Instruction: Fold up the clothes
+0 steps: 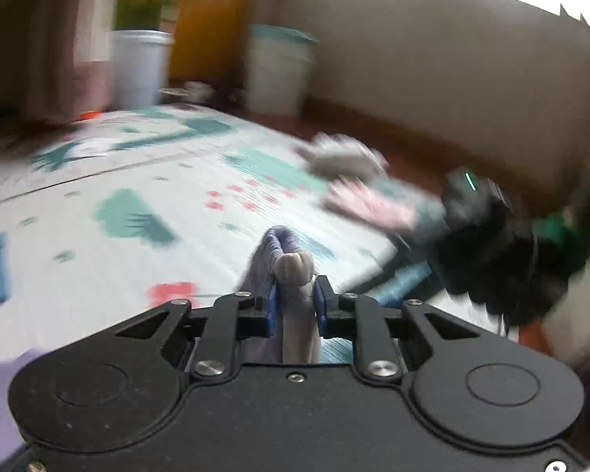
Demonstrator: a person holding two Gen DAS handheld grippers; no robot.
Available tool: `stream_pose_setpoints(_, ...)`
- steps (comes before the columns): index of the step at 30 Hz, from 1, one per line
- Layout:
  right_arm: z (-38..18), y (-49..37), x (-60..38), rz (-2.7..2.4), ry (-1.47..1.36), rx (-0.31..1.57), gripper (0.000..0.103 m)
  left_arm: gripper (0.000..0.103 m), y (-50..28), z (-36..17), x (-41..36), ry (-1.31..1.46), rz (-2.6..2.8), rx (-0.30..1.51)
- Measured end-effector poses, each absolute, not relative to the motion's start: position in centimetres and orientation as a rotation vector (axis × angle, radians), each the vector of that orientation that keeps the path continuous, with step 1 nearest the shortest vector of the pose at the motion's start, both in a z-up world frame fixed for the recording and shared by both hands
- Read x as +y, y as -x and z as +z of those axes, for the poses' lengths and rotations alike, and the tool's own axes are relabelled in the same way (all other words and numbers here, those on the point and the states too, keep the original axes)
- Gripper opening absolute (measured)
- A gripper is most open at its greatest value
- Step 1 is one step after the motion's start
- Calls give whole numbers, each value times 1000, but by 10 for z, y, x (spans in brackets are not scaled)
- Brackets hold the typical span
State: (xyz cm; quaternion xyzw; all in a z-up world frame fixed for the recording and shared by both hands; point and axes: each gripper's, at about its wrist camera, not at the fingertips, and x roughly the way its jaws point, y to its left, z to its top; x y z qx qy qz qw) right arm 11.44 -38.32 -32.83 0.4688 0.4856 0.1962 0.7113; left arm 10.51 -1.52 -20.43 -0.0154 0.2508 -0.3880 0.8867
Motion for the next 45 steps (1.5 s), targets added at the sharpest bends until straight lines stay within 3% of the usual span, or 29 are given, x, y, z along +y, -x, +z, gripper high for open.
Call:
stream_pose_setpoints(5, -319, -123, -356, 526, -958, 1110, 55, 18, -110, -199, 75, 266, -606, 523)
stream_pose_setpoints(11, -301, -137, -313, 672, -777, 1163, 55, 19, -103, -255, 159, 554, -375, 656)
stream_pose_setpoints(14, -281, -147, -280, 753, -558, 1183, 54, 44, -103, -278, 182, 682, -243, 765)
stream_pose_setpoints(18, -238, -155, -218, 900, -115, 1134, 55, 52, -105, -260, 186, 642, -273, 742)
stream_pose_setpoints(21, -213, -152, -172, 1014, 200, 1033, 54, 52, -110, -247, 165, 422, -290, 718)
stream_pose_setpoints(26, -205, -136, -109, 1144, 478, 889, 54, 52, -127, -253, 131, 200, -398, 724)
stream_pose_setpoints(27, -209, -132, -99, 1161, 505, 874, 53, 44, -133, -257, 124, 167, -418, 741)
stream_pose_setpoints(28, -212, -128, -91, 1173, 527, 857, 53, 12, -138, -261, 114, 106, -430, 759)
stream_pose_setpoints(30, -215, -120, -80, 1165, 537, 812, 53, 6, -143, -266, 102, 3, -423, 773)
stream_pose_setpoints(34, -219, -105, -76, 1110, 549, 712, 56, 5, -136, -252, 127, 133, -379, 739)
stream_pose_setpoints(38, -245, -117, -77, 1060, 551, 798, 59, 8, -139, -273, 128, 82, -326, 791)
stream_pose_setpoints(40, -238, -110, -82, 1077, 582, 744, 59, 24, -138, -268, 131, 113, -296, 782)
stream_pose_setpoints(45, -223, -109, -100, 1040, 558, 644, 63, 25, -119, -230, 116, -27, -367, 625)
